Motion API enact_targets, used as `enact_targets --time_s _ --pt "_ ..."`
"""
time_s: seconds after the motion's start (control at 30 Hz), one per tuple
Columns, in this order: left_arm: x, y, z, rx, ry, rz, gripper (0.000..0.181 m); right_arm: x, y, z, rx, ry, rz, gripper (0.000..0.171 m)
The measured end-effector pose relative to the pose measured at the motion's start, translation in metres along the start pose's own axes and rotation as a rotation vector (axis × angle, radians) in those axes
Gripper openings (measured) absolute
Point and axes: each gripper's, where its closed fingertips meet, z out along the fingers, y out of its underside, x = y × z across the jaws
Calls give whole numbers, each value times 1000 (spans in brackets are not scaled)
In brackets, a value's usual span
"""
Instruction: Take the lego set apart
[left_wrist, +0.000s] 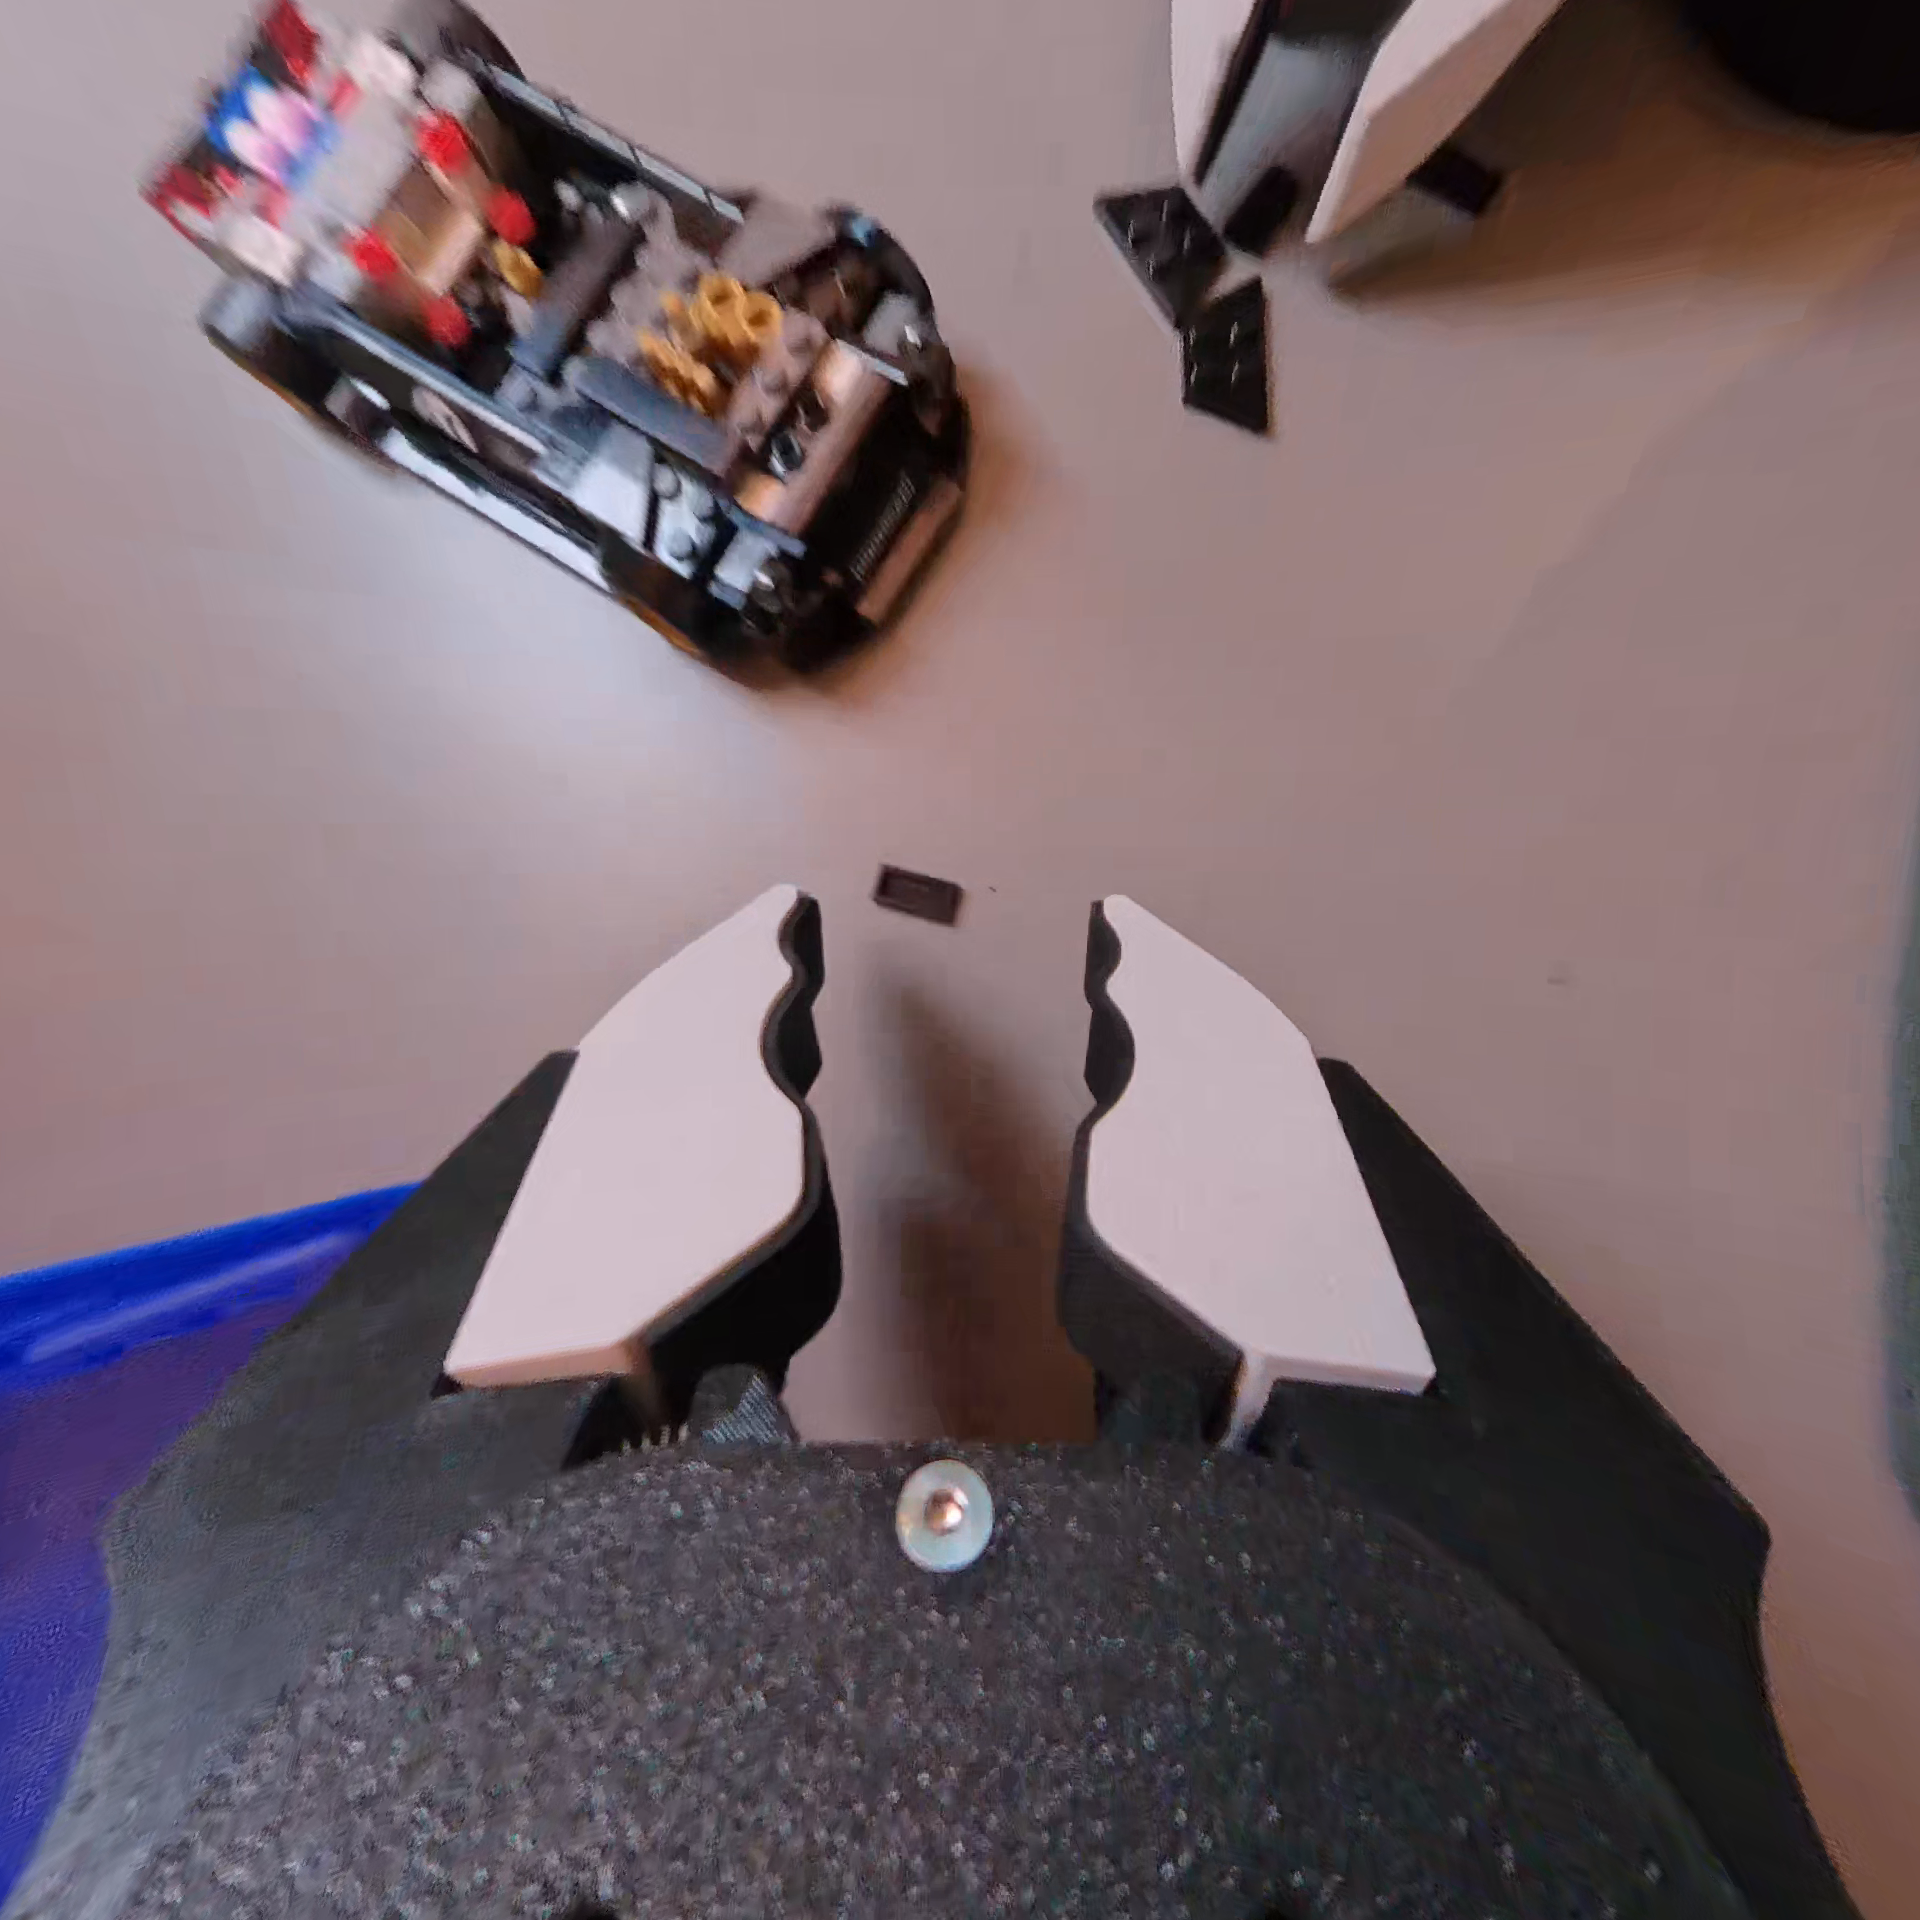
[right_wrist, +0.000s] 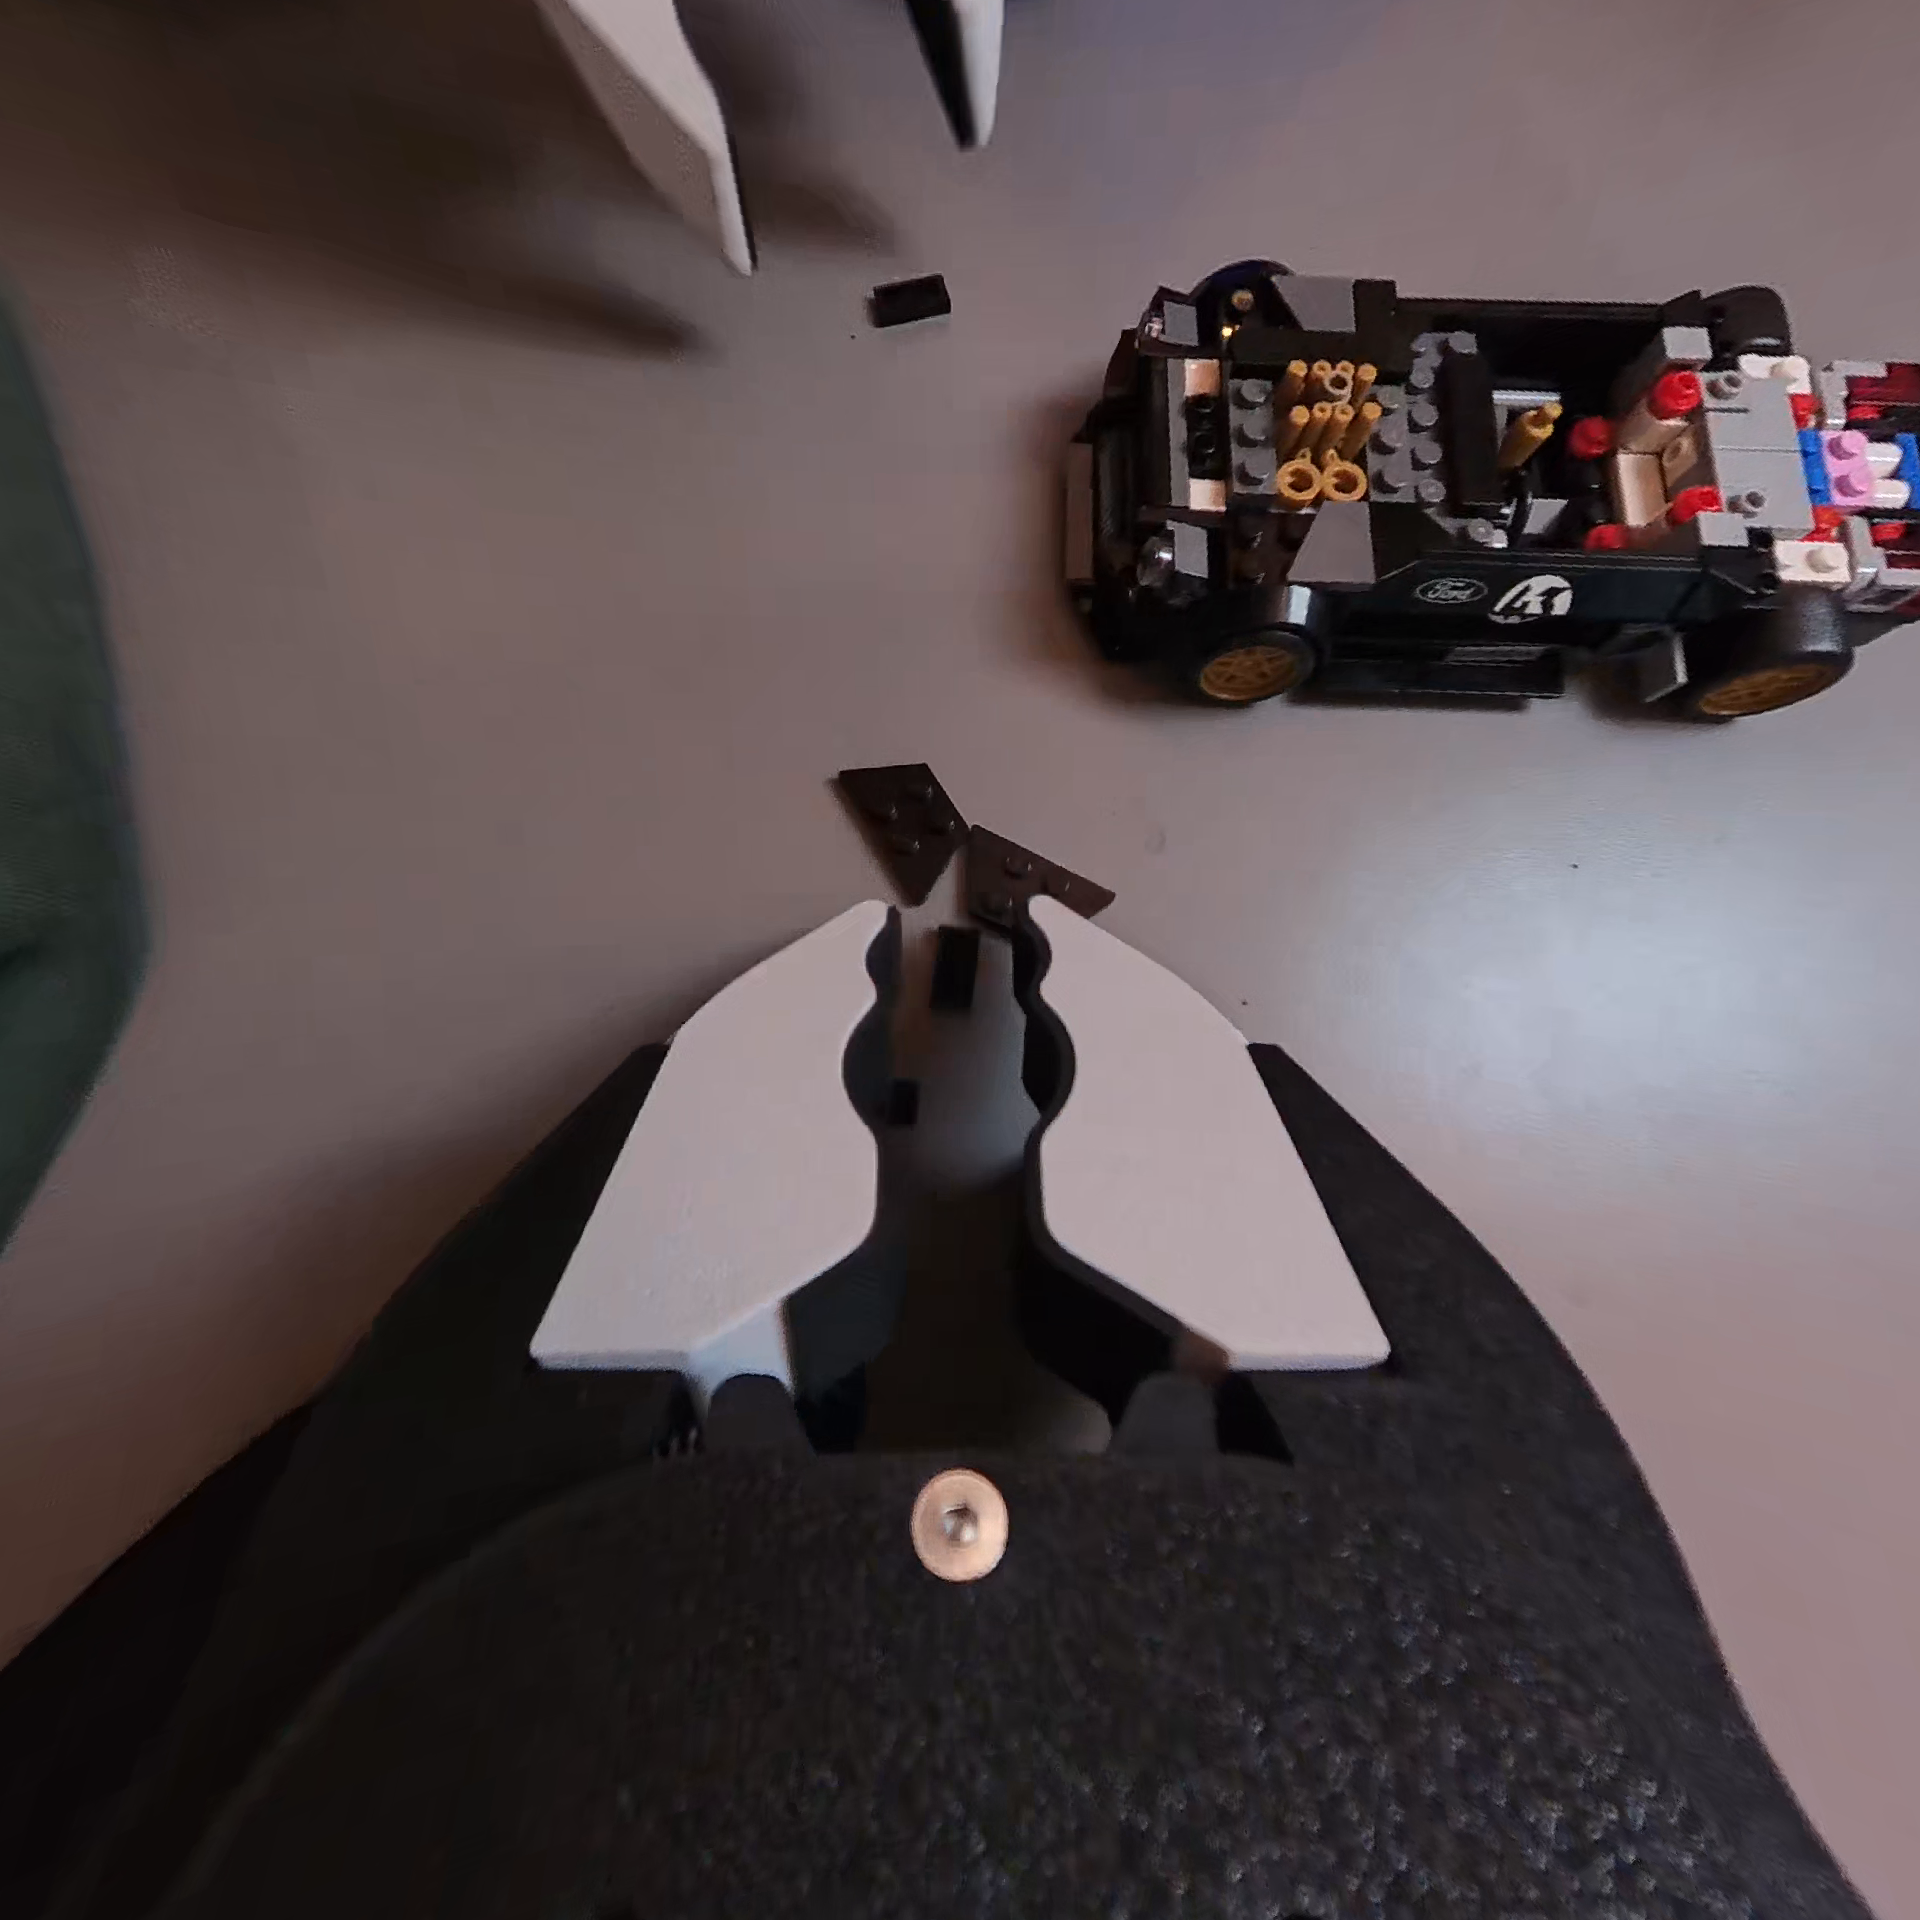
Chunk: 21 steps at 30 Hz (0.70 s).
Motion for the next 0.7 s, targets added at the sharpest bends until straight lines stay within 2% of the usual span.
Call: enact_targets --time_s 0.1,0.2,0.53,0.6,0.7 --pt "3 5 12 5 -13 -26 48 2 -9 -4 54 7 15 23" --pt "5 0 17 28 11 -72 40 9 -16 -14 109 59 23 23" --pt "1 3 16 18 8 -154 26 11 -24 -30 228 162 51 16" --pt "3 2 17 28 17 -163 17 13 -23 -31 239 171 69 15" --pt "3 1 17 25 7 -154 16 15 -23 -30 250 167 91 14"
